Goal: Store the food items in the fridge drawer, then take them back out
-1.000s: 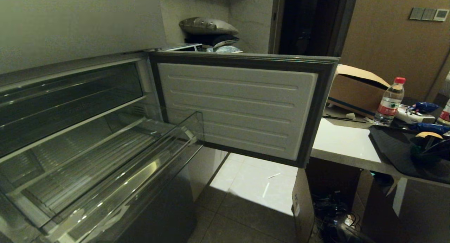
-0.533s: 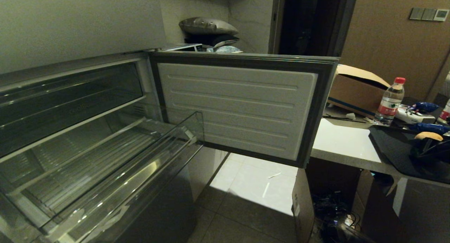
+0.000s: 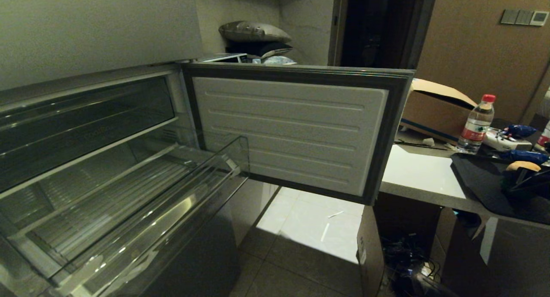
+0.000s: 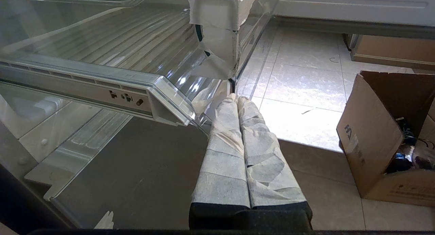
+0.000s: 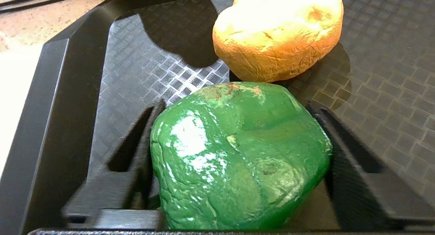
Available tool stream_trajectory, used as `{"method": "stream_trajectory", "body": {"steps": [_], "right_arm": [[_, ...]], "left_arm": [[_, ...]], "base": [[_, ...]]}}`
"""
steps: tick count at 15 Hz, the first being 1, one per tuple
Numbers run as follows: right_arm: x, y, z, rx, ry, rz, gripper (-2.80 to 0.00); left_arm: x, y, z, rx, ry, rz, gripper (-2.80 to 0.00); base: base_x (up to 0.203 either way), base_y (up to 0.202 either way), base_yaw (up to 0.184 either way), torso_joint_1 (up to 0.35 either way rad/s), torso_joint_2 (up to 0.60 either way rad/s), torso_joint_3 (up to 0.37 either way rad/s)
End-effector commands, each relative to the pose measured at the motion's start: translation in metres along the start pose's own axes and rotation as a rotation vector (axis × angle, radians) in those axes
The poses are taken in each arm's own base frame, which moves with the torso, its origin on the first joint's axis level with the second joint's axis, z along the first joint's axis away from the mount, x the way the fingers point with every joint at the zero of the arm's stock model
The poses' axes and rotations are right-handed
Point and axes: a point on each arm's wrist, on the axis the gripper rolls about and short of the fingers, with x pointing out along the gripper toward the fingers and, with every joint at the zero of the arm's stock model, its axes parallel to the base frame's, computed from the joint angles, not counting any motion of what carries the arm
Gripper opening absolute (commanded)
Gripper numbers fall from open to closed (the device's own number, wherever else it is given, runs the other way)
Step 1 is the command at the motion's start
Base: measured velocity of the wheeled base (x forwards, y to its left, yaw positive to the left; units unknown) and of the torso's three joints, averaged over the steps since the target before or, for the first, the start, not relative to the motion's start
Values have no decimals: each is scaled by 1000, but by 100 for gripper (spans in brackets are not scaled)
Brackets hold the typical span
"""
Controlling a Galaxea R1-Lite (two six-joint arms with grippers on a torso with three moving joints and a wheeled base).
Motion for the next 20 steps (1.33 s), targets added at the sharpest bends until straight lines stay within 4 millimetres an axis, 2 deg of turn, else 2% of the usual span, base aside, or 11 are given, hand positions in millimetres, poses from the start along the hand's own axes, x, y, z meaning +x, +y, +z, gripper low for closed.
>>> {"method": "stream_trajectory", "body": {"steps": [1,5,7,10,12,14,17,20], "right_arm": [[2,0,-2,0,5,3,-280],[-3,2,2,-3,-4,5,-280],[-19,5,13,-7,-31,7,-280],[-56,16,26,-18,-64,20,-280],[-87,24,30,-25,-82,34,-280],[-127,32,28,-33,-92,49,-280],[-196,39,7,-50,-102,68,-280],[-268,41,-26,-70,-162,92,-280]], "left_arm": [[0,0,0,0,2,0,-280],[0,0,0,0,2,0,-280],[0,0,0,0,2,0,-280],[0,0,0,0,2,0,-280],[0,0,0,0,2,0,-280],[0,0,0,0,2,0,-280],[0,0,0,0,2,0,-280],[0,0,0,0,2,0,-280]], "base": [[0,0,0,0,0,0],[0,0,0,0,0,0],[0,0,0,0,0,0],[0,0,0,0,0,0],[0,0,0,0,0,0],[0,0,0,0,0,0],[0,0,0,0,0,0],[0,0,0,0,0,0]]}}
